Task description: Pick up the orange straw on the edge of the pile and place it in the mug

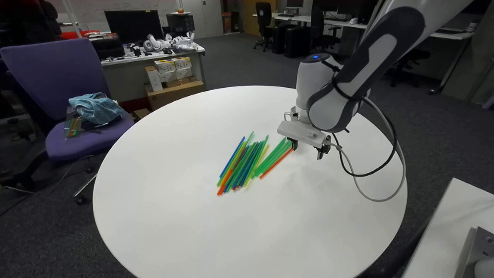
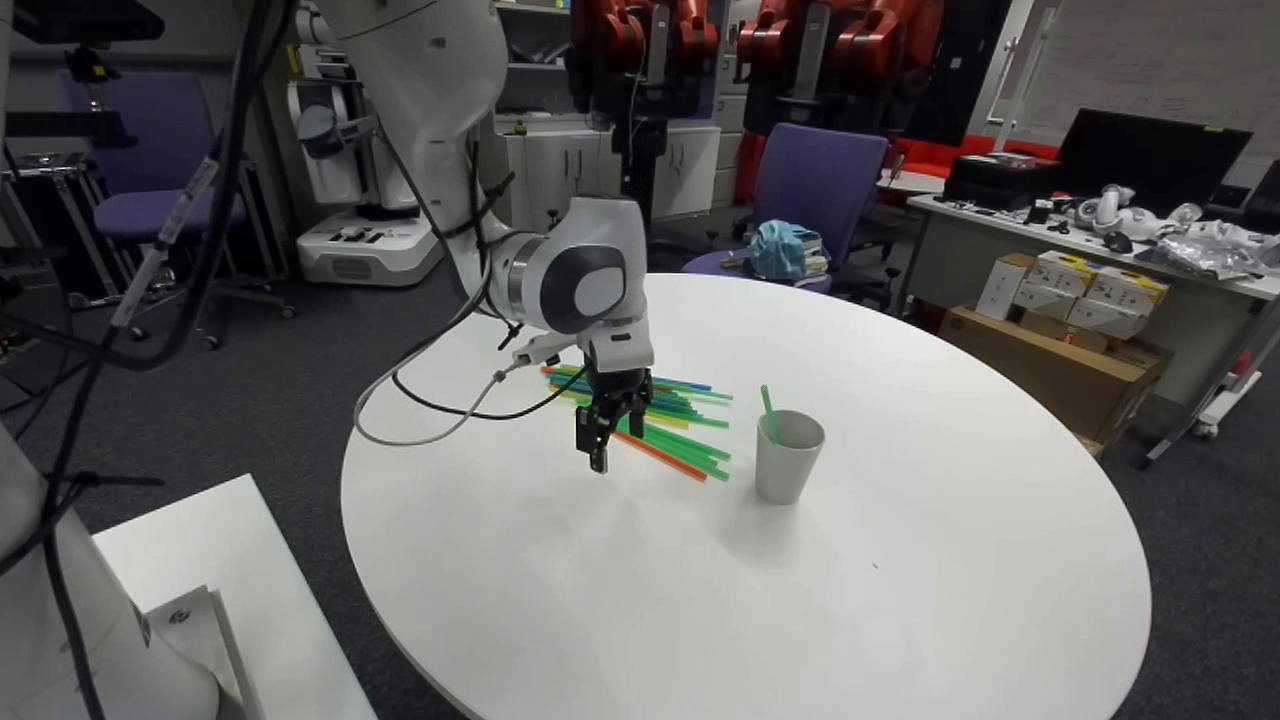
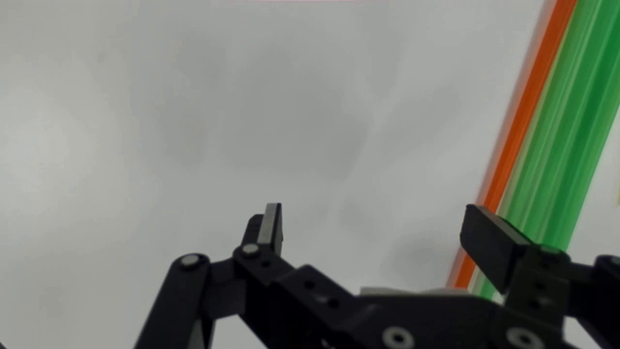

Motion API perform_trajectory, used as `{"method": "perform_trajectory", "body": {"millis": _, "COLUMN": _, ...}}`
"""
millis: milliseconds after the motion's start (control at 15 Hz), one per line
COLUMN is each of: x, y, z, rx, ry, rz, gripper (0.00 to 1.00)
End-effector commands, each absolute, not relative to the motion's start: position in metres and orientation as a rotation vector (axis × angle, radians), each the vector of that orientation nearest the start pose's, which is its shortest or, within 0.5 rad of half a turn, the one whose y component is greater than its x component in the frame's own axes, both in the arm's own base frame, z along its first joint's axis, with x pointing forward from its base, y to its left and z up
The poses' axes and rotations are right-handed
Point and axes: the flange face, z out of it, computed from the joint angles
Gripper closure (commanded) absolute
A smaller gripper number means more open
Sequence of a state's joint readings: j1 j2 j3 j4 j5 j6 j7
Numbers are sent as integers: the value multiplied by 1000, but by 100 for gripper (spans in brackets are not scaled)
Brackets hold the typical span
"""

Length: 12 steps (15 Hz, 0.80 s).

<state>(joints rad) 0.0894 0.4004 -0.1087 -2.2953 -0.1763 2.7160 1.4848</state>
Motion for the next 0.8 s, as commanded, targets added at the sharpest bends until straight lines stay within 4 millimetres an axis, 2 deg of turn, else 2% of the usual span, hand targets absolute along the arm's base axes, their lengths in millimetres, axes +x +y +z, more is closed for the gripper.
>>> {"method": "perform_trajectory", "body": {"millis": 0, "x": 529, "y": -6, "z": 177, "rx": -2523, "ry": 1985, "rz": -143, "gripper": 0}}
{"method": "perform_trajectory", "body": {"millis": 267, "x": 532, "y": -5, "z": 172, "rx": -2537, "ry": 1988, "rz": -152, "gripper": 0}}
{"method": "perform_trajectory", "body": {"millis": 467, "x": 536, "y": -9, "z": 155, "rx": -2528, "ry": 2031, "rz": -166, "gripper": 0}}
{"method": "perform_trajectory", "body": {"millis": 733, "x": 549, "y": -25, "z": 133, "rx": -2480, "ry": 2120, "rz": -184, "gripper": 0}}
